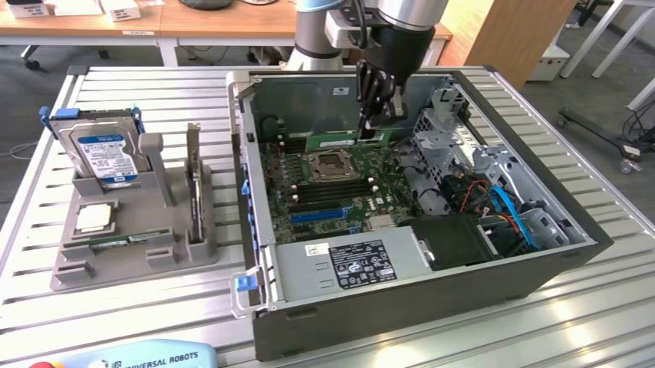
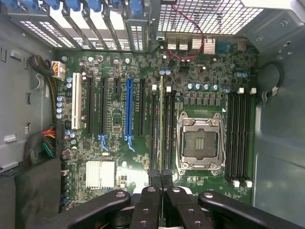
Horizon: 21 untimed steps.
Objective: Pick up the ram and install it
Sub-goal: 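Insert the ram into the slot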
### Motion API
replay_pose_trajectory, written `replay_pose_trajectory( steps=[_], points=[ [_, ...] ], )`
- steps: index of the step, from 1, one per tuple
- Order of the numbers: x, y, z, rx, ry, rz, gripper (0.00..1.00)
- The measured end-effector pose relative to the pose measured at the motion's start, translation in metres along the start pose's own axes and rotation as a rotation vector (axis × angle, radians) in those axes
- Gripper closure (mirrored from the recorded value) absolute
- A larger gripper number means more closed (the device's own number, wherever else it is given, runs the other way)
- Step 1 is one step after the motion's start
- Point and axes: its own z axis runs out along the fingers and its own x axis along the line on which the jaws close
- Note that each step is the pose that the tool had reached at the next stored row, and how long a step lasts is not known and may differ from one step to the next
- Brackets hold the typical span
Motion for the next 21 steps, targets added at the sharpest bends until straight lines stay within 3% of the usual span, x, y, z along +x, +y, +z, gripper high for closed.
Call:
replay_pose_trajectory(
  steps=[21],
  points=[
    [0.000,-0.0006,0.0144,0.0000,0.0000,0.000,0.89]
  ],
)
